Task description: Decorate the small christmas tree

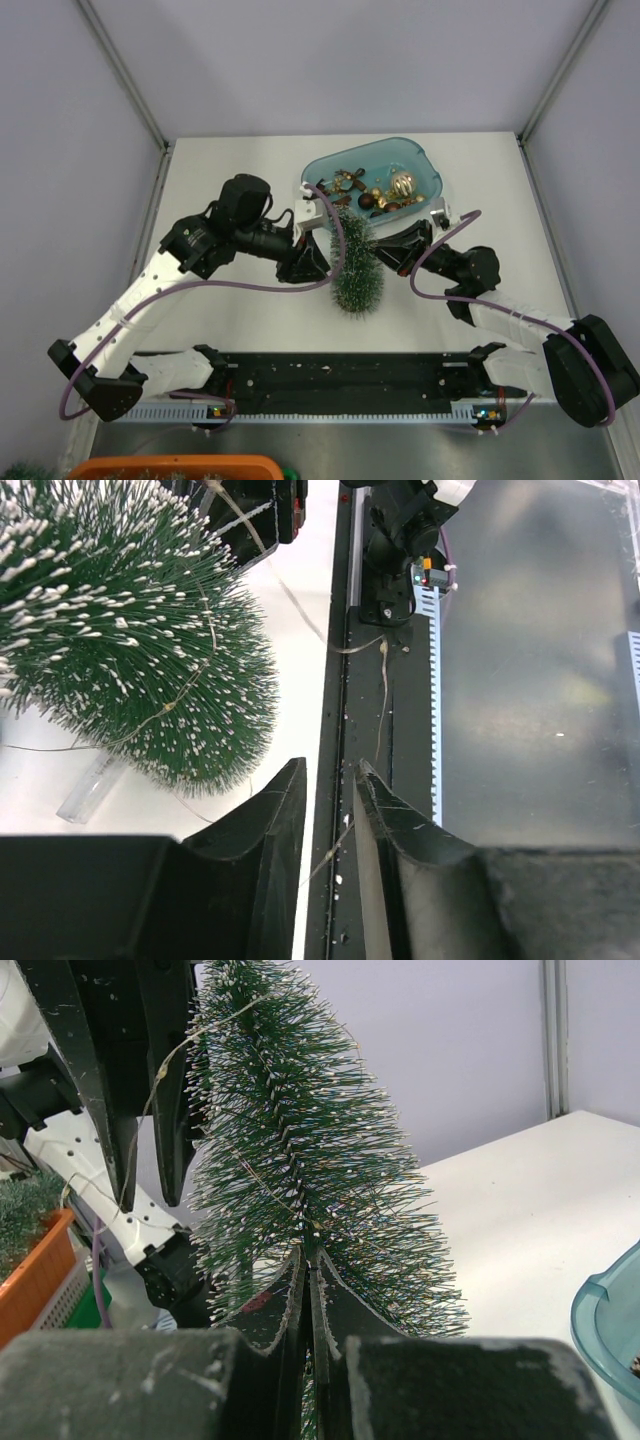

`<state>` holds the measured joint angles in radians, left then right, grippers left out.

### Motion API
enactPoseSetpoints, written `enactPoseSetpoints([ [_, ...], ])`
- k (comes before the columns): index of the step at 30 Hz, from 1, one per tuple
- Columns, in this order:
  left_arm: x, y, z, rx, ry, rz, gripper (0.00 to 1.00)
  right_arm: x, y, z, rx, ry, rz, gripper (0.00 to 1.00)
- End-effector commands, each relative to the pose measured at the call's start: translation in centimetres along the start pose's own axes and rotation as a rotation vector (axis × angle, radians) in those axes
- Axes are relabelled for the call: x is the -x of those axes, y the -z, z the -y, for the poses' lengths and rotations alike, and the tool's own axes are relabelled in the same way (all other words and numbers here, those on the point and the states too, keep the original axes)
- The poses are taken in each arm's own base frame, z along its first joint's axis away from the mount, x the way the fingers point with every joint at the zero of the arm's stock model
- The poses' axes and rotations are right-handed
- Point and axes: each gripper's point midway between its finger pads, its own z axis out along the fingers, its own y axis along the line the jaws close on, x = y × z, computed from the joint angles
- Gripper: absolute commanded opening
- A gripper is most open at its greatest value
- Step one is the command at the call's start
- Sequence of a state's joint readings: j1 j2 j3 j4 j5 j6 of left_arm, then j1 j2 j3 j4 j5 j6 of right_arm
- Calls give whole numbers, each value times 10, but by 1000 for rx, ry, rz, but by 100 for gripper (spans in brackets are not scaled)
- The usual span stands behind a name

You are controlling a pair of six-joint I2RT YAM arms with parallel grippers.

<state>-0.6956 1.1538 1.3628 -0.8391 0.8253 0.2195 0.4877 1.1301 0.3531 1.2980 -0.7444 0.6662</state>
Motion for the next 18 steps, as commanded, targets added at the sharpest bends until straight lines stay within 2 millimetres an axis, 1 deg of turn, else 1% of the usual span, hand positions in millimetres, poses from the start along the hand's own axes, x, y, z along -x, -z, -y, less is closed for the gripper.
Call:
enactPoseSetpoints([
  [1,11,6,0,31,-57,36,41,42,0,-32,128,183,150,0],
  [2,12,8,-4,62,-62,35,43,42,0,-32,129,185,149,0],
  [4,15,14,-9,97,-78,42,44,42,1,-33,130,182,149,0],
  [7,22,26,-7,103,-96,61,48,42,1,-33,129,183,146,0],
  [10,19,30,3,65,-116,48,53,42,1,-34,133,186,146,0],
  [12,13,32,8,46,-127,23,55,42,1,-34,134,182,149,0],
  [14,11,34,9,47,-139,18,56,42,1,-35,137,181,147,0],
  [18,17,36,19,-2,-136,38,55,41,2,-36,140,181,148,0],
])
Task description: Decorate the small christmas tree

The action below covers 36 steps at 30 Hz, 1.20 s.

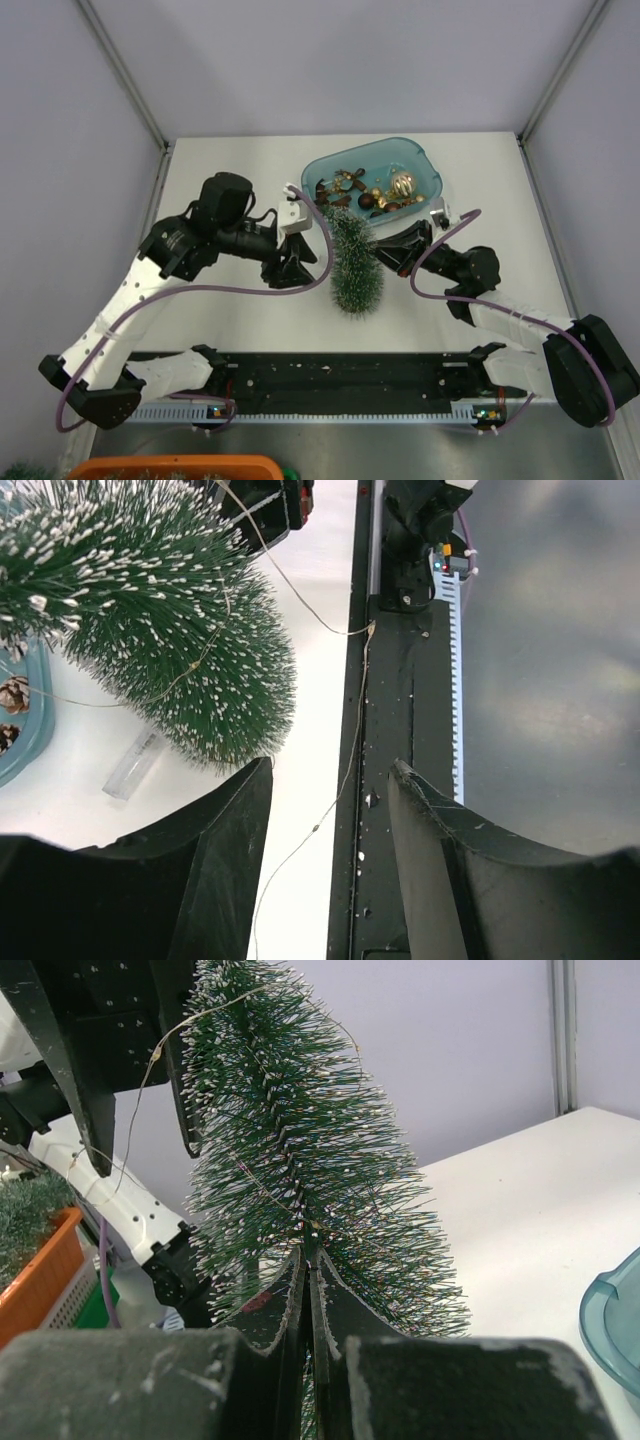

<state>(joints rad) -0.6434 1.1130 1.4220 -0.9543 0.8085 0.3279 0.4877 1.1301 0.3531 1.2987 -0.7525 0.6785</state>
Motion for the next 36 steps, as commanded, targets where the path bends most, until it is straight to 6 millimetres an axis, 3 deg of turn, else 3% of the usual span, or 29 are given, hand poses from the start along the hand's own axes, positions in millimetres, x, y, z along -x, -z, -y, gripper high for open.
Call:
enactPoseSetpoints([
  [1,17,10,20,-78,-49,51,55,42,2,-35,135,196,153,0],
  [14,38,-1,27,-183,62,127,54,40,4,-35,129,193,155,0],
  [22,28,-11,27,-202,88,107,56,44,3,-35,130,196,165,0],
  [24,21,-15,28,-202,90,91,63,44,2,-34,126,187,167,0],
  [28,8,-23,23,-177,89,60,63,44,3,-35,129,180,169,0],
  [33,7,-26,11,-124,73,62,53,43,3,-35,127,181,169,0],
  [36,10,-27,8,-107,59,70,32,43,3,-35,129,182,171,0],
])
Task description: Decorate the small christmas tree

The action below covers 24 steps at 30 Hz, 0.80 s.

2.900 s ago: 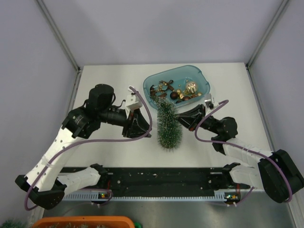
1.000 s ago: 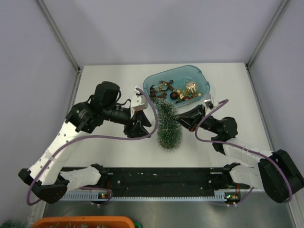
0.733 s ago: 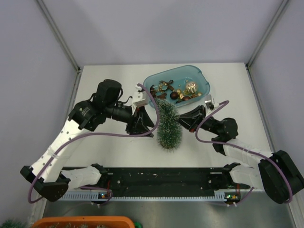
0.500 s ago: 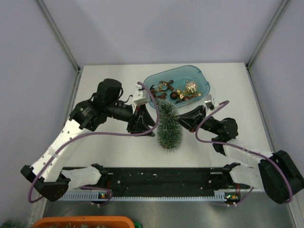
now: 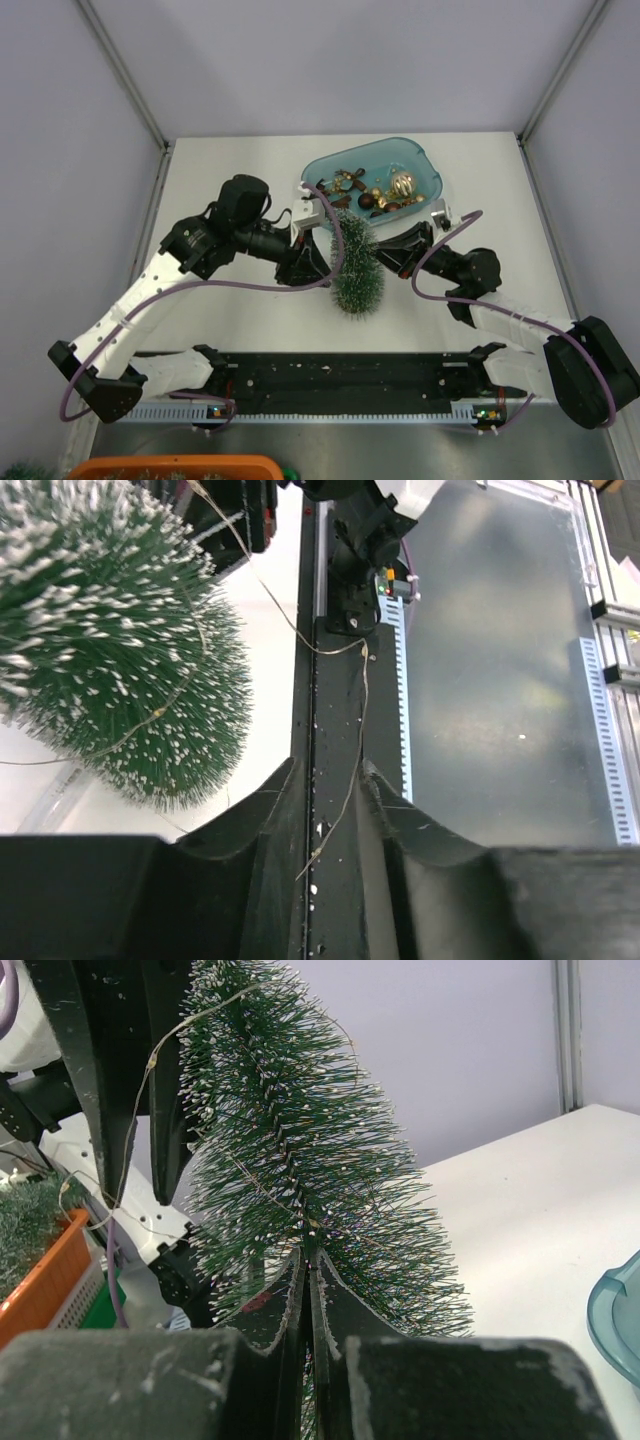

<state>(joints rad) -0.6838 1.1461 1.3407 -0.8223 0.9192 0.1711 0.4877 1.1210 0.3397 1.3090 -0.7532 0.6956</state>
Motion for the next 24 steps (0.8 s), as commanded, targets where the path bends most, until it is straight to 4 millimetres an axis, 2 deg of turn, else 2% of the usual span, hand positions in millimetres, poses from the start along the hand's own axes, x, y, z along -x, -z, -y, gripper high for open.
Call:
enactPoseSetpoints([
  [1,13,0,-5,30,-74,41,23,43,0,-32,124,192,166,0],
  [3,11,0,-6,31,-74,39,10,44,0,-32,124,195,168,0],
  [5,9,-1,-4,19,-68,38,11,43,0,-31,123,194,167,0],
  [7,7,0,1,-4,-60,35,15,43,1,-31,122,194,166,0],
  [13,3,6,20,-80,-94,20,46,43,1,-31,122,194,166,0],
  [20,2,17,22,-60,-161,6,55,43,0,-31,123,193,165,0],
  [24,6,19,13,-8,-183,11,57,43,1,-32,127,195,166,0],
])
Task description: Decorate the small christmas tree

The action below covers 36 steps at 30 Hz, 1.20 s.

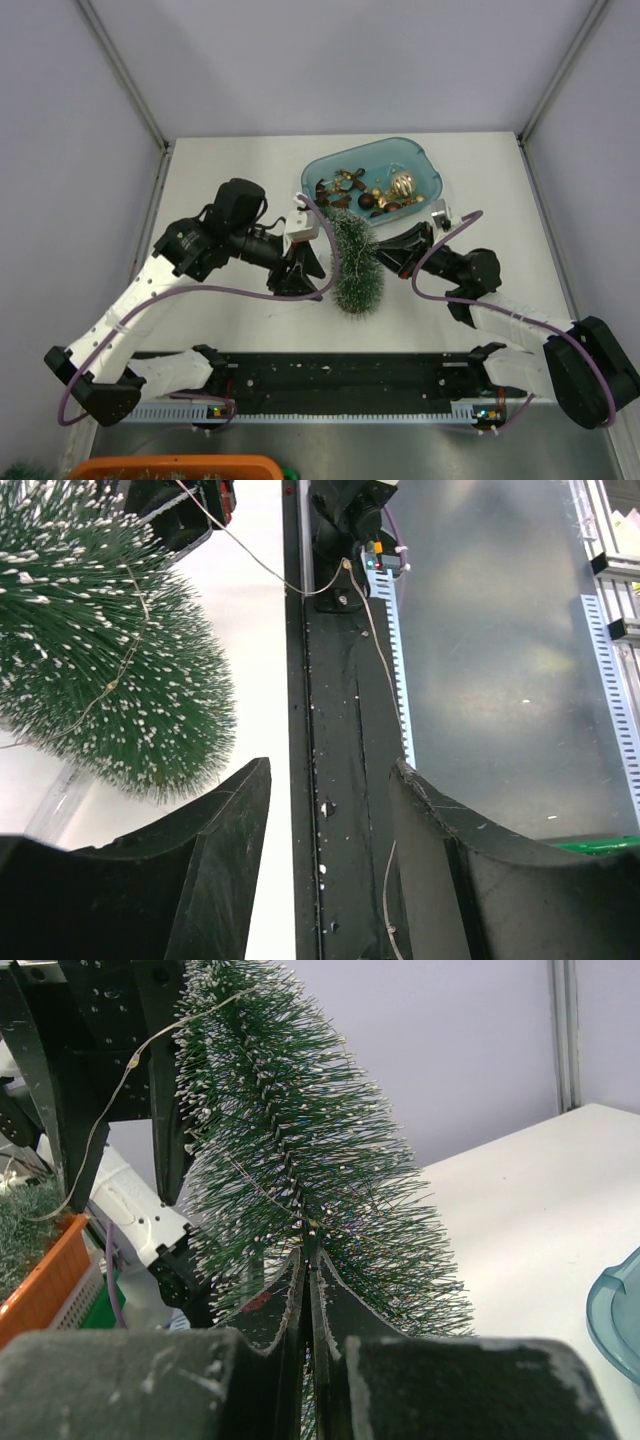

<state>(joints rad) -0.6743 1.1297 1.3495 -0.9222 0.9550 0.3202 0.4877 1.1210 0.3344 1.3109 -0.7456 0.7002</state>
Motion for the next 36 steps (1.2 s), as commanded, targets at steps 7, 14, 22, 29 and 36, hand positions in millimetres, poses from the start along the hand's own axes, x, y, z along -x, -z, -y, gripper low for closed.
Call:
enactPoseSetpoints([
  [7,27,21,-58,350,-97,53,54,45,0,-36,142,202,164,0],
  [14,40,14,-15,111,-47,115,51,46,1,-37,139,203,164,0],
  [22,35,10,25,-120,62,127,56,47,0,-37,141,205,166,0],
  [29,40,7,29,-168,91,142,57,47,0,-37,139,203,163,0],
  [36,32,0,-7,7,79,131,70,46,1,-37,137,205,164,0],
])
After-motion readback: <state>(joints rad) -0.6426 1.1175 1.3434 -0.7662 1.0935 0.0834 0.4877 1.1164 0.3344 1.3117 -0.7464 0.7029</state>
